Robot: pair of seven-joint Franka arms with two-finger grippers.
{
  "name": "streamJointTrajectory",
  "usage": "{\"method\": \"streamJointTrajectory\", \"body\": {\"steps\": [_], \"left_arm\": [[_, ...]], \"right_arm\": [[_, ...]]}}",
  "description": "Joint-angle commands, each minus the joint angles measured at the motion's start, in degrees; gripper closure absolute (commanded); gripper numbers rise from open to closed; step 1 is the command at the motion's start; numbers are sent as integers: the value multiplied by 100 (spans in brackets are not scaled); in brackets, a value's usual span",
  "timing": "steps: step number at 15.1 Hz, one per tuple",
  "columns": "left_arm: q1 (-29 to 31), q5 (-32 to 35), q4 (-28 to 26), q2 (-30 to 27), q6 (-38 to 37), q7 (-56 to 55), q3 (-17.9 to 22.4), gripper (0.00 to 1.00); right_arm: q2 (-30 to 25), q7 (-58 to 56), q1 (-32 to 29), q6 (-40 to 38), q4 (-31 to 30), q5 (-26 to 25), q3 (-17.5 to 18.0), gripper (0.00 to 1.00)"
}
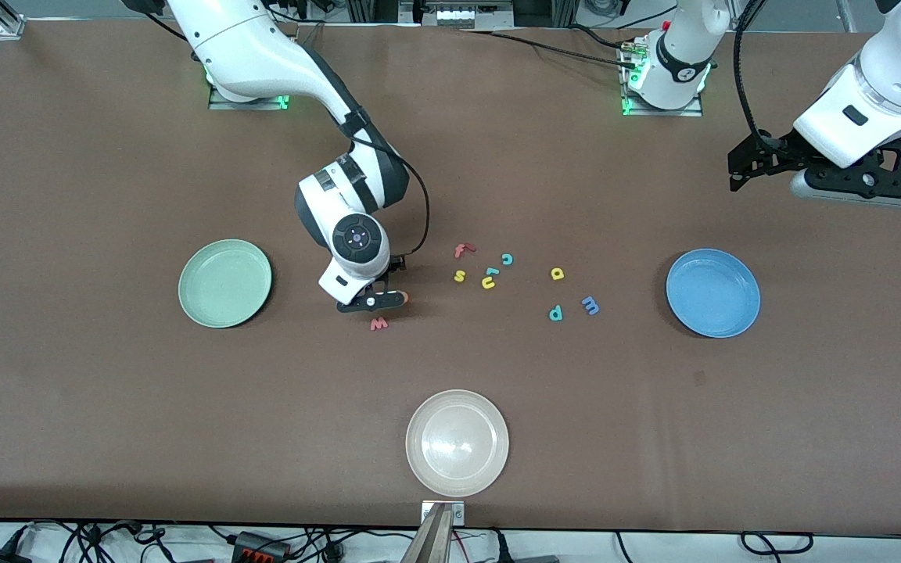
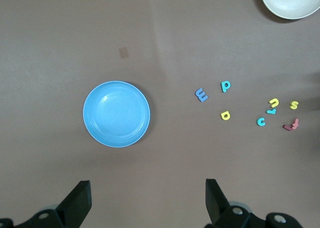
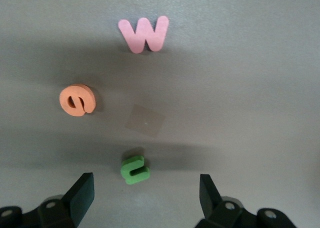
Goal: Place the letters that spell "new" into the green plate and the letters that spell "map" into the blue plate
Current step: 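Lower the right gripper over the green foam letter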
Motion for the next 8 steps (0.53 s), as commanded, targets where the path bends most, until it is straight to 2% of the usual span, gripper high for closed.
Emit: {"method": "streamJointTrajectory", "body": {"steps": [1,2,8], "left_arm": [[-18,81,203,89,-148,-73,-14,0],[-18,81,203,89,-148,-65,-14,0],[-18,81,203,89,-148,-73,-14,0]], "right_arm": [[-44,-61,70,117,-130,48,-33,35],[-44,-70,70,125,-139,48,-33,41],[26,-306,132,266,-200,48,-33,46]]}}
